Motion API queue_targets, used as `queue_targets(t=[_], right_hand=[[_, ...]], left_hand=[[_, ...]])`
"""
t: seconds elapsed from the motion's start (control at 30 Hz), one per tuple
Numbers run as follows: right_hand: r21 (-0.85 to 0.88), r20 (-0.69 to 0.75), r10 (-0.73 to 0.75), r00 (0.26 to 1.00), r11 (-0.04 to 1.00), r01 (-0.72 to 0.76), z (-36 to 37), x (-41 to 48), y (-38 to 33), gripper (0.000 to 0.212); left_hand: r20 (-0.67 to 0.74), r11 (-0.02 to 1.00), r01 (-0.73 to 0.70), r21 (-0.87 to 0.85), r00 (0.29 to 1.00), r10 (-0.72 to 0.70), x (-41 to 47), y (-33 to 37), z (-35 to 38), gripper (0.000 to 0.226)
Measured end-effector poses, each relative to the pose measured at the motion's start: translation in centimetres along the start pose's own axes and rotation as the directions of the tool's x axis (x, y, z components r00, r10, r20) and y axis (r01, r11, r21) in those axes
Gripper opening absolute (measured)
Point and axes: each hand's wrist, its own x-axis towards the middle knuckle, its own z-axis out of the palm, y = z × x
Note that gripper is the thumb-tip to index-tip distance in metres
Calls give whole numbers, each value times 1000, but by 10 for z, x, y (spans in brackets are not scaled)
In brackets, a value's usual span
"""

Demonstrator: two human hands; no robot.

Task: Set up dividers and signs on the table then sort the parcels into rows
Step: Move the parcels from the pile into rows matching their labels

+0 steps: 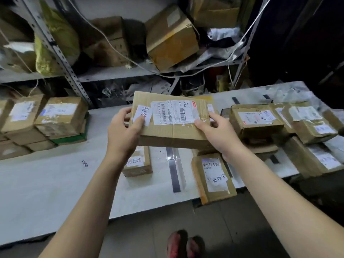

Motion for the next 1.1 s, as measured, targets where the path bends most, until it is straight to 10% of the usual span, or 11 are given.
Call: queue_targets(t=[0.53,1.1], right_hand=[[-196,344,72,936,981,-3,161,68,37,55],[-517,116,63,991,856,6,183,68,31,46]], left_hand=[[-113,904,405,141,913,-391,38,-136,-65,24],[26,906,312,287,943,-333,55,-187,-91,66]])
